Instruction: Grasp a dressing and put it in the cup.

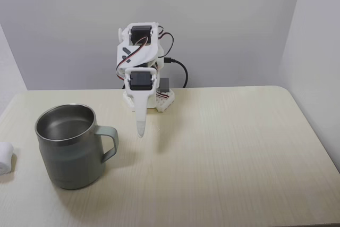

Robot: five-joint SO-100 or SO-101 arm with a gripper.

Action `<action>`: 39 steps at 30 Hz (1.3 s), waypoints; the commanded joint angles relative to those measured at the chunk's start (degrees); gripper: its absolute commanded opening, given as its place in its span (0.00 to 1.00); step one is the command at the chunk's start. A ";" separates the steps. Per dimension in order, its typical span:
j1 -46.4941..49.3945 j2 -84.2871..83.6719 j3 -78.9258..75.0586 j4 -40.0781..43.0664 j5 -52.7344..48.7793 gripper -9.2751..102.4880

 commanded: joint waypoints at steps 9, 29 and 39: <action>0.35 -0.35 0.18 -0.53 0.88 0.08; 1.67 -0.44 6.86 0.70 0.62 0.08; -0.79 10.28 30.85 6.15 0.18 0.08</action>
